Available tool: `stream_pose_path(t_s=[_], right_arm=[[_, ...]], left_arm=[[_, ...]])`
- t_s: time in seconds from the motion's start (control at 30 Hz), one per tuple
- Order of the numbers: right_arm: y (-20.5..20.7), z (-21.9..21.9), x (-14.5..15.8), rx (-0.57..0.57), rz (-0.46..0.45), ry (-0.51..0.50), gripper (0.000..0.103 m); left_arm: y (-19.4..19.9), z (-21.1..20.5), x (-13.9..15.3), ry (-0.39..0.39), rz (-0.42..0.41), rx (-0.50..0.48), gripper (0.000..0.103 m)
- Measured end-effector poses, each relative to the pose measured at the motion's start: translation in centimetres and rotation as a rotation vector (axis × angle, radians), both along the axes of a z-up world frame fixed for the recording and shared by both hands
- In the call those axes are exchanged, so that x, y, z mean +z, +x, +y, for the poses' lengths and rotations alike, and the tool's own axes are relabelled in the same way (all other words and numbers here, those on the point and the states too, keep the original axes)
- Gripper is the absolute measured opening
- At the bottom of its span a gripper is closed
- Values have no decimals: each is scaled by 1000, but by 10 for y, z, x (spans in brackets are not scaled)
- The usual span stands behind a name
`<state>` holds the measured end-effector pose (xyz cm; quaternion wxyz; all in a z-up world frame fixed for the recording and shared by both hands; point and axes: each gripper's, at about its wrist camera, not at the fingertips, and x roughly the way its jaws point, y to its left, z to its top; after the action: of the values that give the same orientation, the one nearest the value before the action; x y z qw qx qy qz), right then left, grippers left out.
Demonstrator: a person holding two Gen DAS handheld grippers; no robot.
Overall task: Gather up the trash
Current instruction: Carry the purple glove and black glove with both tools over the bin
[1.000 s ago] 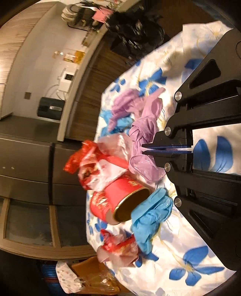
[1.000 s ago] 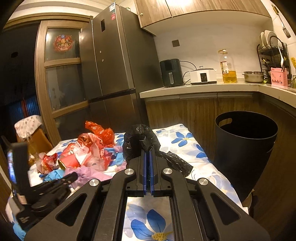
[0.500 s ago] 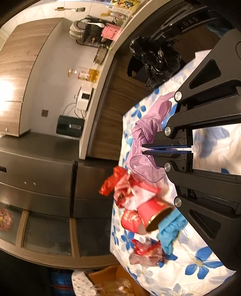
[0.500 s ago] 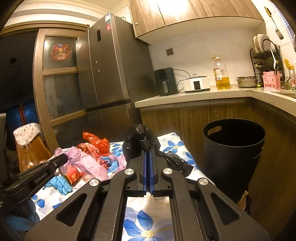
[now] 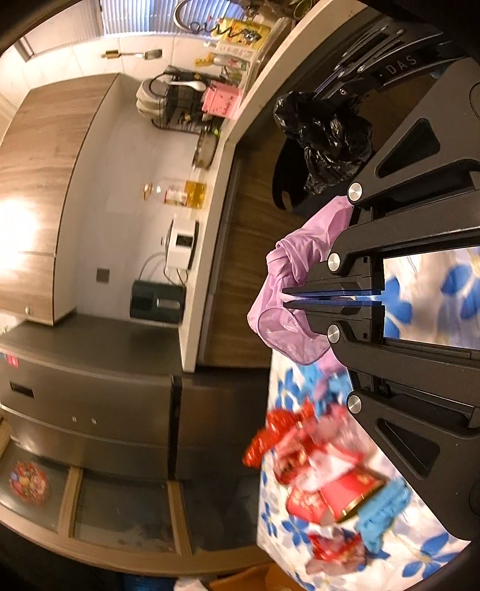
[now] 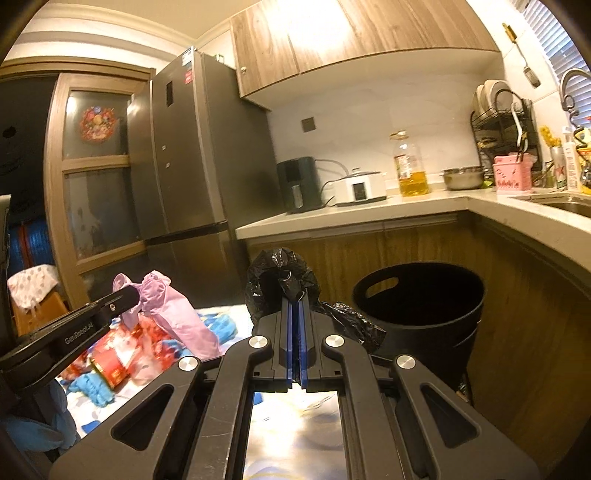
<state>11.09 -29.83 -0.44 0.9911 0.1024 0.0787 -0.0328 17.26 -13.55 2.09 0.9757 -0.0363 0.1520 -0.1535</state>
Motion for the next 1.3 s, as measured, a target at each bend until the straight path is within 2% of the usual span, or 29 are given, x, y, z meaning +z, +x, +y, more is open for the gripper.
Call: stream_pose_path(t_s=[0.63, 1.13, 1.3], right_arm=[[22, -95, 15, -215, -31, -10, 3], [59, -135, 7, -253, 3, 0, 3], [70, -139, 5, -247, 6, 1, 3]], left_arm=[[45, -117, 18, -16, -44, -180, 0], [94, -166, 0, -11, 1, -217, 0], [108, -174, -7, -32, 22, -242, 0]])
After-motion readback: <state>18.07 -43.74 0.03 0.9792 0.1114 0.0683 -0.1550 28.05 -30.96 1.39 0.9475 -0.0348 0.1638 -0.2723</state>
